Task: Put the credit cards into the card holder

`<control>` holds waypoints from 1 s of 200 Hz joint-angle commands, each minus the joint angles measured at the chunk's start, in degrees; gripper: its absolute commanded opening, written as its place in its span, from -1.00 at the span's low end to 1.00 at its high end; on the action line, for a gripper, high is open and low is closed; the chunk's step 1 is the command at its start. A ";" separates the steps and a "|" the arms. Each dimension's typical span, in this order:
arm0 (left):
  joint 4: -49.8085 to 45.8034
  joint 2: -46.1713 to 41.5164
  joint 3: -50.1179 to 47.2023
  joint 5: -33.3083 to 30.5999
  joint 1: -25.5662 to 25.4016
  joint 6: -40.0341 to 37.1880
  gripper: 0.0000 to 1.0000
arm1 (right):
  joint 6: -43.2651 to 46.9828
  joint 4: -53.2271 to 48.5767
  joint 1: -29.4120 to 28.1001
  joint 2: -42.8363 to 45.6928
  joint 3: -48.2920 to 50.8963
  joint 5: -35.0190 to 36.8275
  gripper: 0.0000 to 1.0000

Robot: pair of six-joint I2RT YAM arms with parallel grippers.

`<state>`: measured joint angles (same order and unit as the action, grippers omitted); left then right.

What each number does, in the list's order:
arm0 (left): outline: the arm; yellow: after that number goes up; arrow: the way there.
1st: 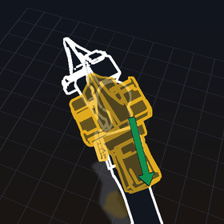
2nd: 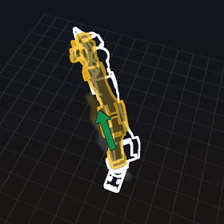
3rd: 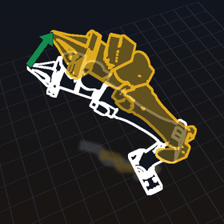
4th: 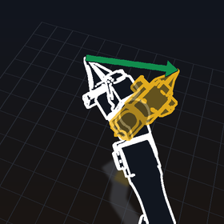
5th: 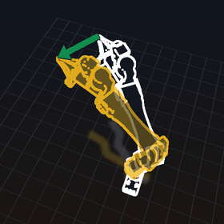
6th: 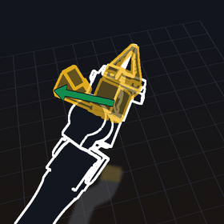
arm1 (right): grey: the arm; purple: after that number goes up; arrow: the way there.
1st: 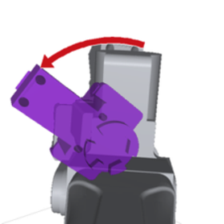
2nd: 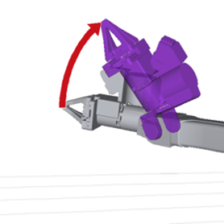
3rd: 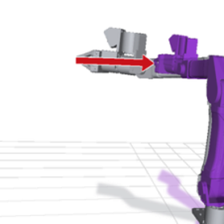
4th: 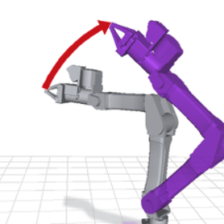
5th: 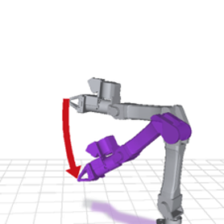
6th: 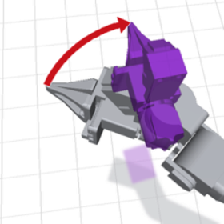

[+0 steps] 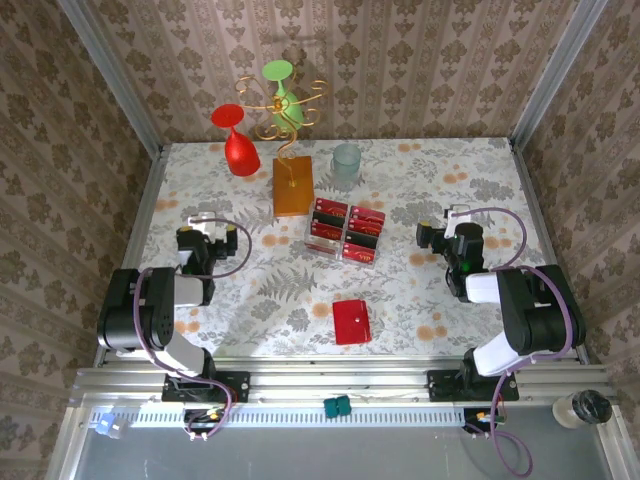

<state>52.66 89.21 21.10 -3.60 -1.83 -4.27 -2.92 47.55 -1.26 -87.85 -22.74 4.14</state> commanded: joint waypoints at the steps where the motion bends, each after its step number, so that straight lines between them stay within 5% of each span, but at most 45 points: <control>1: -0.28 0.06 1.55 1.23 0.38 0.52 1.00 | 1.05 0.79 0.29 0.27 -0.81 -0.72 1.00; 200: -0.68 0.17 1.68 1.90 0.77 0.84 1.00 | 0.81 0.43 0.53 0.11 -1.08 -1.26 1.00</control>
<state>52.01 89.21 21.54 -2.72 -1.41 -4.25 -2.92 47.55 -0.99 -87.85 -22.79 3.79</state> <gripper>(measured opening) 0.999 0.999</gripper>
